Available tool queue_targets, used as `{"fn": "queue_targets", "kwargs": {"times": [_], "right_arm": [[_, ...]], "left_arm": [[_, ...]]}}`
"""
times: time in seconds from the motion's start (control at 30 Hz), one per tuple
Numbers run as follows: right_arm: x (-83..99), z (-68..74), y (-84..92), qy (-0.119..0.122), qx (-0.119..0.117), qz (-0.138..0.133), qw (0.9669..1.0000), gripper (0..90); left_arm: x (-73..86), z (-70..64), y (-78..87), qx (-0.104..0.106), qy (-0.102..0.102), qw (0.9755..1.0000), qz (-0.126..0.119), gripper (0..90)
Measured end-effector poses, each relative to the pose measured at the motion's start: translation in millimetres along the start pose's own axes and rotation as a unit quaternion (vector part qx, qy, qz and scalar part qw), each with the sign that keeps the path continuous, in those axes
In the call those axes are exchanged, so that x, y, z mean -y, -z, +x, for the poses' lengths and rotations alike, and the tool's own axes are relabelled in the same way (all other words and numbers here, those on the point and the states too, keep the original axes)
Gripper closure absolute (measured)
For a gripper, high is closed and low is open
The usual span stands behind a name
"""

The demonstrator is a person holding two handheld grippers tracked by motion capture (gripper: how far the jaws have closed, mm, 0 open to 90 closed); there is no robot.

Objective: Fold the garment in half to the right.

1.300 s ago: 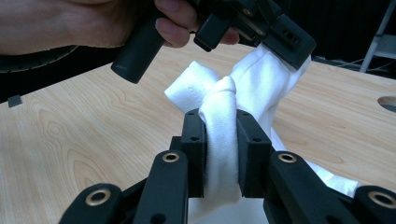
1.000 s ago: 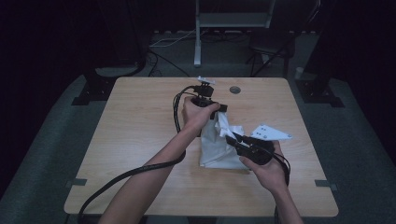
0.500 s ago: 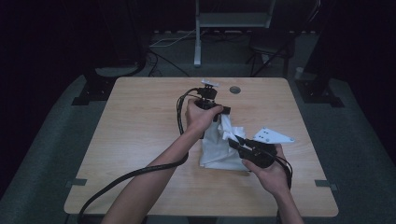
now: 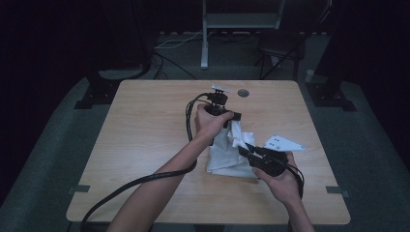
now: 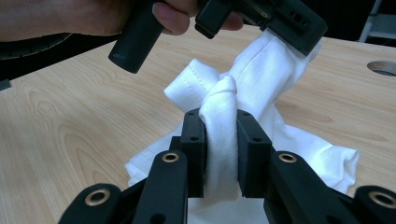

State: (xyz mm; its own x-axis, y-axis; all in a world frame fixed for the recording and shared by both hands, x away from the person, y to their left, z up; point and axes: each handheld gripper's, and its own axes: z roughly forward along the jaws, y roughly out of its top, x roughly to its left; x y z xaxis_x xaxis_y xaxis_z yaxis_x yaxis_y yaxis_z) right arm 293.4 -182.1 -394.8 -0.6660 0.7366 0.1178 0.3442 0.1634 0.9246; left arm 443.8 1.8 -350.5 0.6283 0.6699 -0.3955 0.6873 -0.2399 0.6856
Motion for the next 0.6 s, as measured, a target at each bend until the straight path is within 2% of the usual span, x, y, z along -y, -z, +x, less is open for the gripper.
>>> {"fn": "queue_targets", "kwargs": {"times": [0.6], "right_arm": [[12.6, -3.0, 1.7, -0.007, 0.004, 0.007, 0.9999, 75.6]], "left_arm": [[6.0, -4.5, -11.6, 0.006, -0.01, 0.9999, 0.009, 82.1]]}}
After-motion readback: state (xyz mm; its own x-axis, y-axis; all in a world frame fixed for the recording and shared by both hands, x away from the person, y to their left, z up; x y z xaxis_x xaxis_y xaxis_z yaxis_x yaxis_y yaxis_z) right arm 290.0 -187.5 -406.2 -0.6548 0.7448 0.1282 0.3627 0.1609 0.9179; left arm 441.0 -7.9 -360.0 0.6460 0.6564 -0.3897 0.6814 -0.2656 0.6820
